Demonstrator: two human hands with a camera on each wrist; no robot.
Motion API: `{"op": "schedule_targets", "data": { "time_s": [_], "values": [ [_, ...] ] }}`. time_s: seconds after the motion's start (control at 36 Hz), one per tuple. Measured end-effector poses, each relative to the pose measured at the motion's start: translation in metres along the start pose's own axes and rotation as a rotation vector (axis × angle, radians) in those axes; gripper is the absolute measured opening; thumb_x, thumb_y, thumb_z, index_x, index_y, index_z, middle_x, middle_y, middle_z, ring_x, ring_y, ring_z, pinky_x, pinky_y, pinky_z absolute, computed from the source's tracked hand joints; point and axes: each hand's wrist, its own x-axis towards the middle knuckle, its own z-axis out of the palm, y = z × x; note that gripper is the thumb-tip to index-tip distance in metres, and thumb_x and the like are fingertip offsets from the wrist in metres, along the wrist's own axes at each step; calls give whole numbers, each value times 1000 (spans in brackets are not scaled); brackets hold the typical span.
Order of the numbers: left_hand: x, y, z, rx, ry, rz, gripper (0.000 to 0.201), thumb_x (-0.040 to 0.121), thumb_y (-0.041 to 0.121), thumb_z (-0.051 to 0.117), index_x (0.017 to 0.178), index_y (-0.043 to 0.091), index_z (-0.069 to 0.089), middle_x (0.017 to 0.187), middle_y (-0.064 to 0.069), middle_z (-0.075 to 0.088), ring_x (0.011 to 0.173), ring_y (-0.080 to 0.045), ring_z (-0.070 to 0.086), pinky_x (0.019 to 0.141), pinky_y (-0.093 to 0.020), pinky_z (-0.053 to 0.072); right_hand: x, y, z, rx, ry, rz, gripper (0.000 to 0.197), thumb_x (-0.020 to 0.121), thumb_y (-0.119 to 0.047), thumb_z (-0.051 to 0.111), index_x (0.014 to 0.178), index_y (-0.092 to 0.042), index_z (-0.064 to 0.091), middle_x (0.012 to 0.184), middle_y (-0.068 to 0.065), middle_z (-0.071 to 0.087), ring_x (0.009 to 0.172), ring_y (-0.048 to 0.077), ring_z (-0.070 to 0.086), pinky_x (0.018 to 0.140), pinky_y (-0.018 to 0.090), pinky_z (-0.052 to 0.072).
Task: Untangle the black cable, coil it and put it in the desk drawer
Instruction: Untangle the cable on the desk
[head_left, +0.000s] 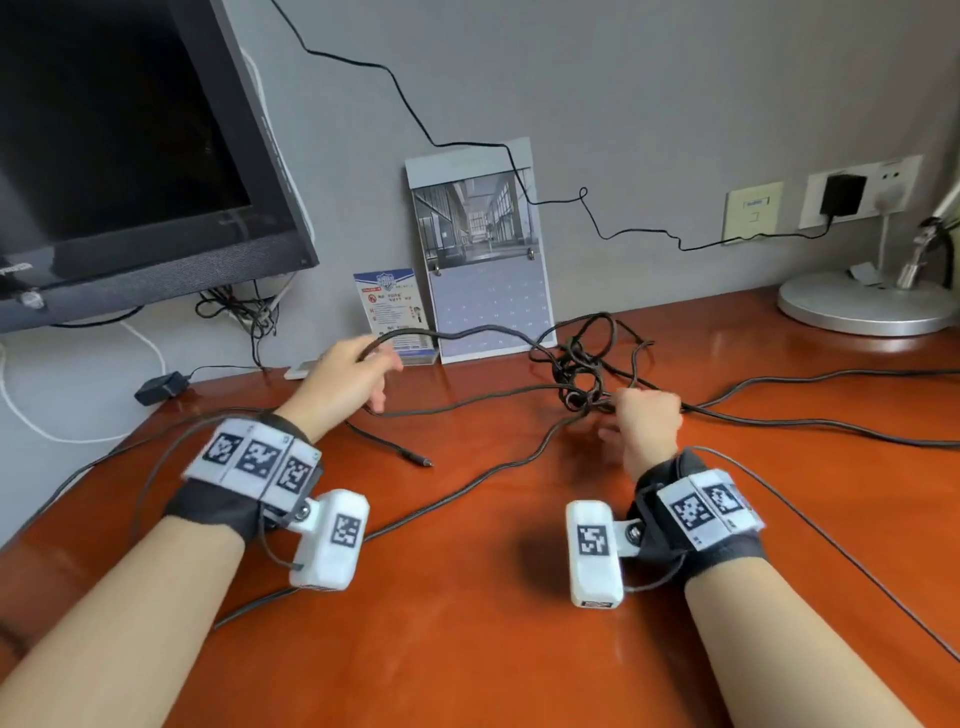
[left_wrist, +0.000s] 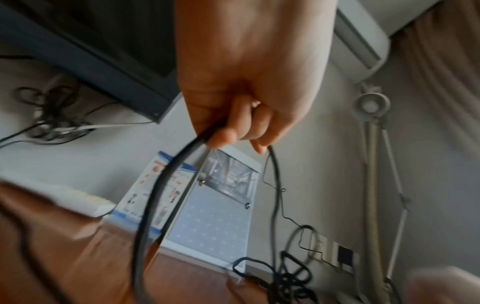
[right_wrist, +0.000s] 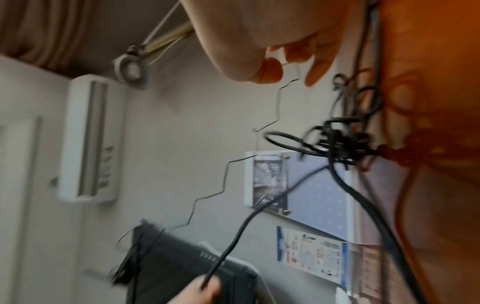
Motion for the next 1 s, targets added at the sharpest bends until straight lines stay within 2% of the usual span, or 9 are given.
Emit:
{"op": "schedule_targets", "data": {
  "time_s": [0.08,0.17,0.31,0.42,0.56,0.69,0.78,0.89,1.0],
  "values": [
    [4,16,2,186,62,113,12,94,20,52,83,17,57,71,-12,63,45,-17,48,50,-27,41,-19,-25,1,-46,158,-323,15,76,-7,46,91,-9,50,106,12,48,85,25,47,88,40,44],
    [9,34,5,188,84,194,21,91,14,53,70,18,55,56,-1,54,52,-20,51,52,-26,36,-52,-55,17,-192,-71,-712,14,77,-1,52,87,-11,48,95,7,47,86,21,43,74,25,31],
    [8,66,6,276,130,310,11,89,13,54,81,15,63,63,1,53,59,-19,50,54,-28,33,-79,-94,46,-765,-487,-1152,44,84,-3,53,127,-2,46,125,13,48,119,26,41,99,30,31],
    [5,75,1,256,134,317,7,87,13,53,86,19,58,72,1,58,64,-19,52,60,-27,37,-76,-110,56,-1000,-497,-1063,22,91,-15,55,111,-11,65,108,12,65,105,29,56,87,35,46],
    [-1,60,2,-84,33,201,9,86,4,54,88,12,56,65,0,57,41,1,49,43,-13,38,-63,-129,54,-684,-358,-992,17,88,-11,61,98,-7,74,93,14,71,84,21,60,84,29,46],
    [-10,21,31,-358,-179,-93,21,95,18,49,76,16,59,71,2,68,96,-13,58,92,-36,42,-52,-142,42,-295,-352,-736,11,87,-10,63,80,-14,70,79,4,67,75,15,61,85,34,55],
    [-6,14,44,-537,-98,-195,24,97,11,41,75,13,51,45,7,52,78,-18,63,94,-42,46,-46,-128,29,-266,-390,-644,24,87,-1,58,71,-19,56,76,2,61,62,14,59,69,31,51],
    [0,24,44,-722,-62,-255,24,102,14,33,79,15,43,51,7,31,51,-10,38,82,-49,50,-31,-88,8,-554,-311,-547,12,84,-4,53,86,-17,52,89,0,58,87,21,53,69,25,44],
    [6,40,45,-692,-111,-212,25,103,19,30,83,18,45,51,11,29,45,-6,34,81,-50,50,-23,-47,3,-917,-327,-309,50,81,-23,60,129,-16,45,133,14,43,124,36,41,103,43,39]
  ]
}}
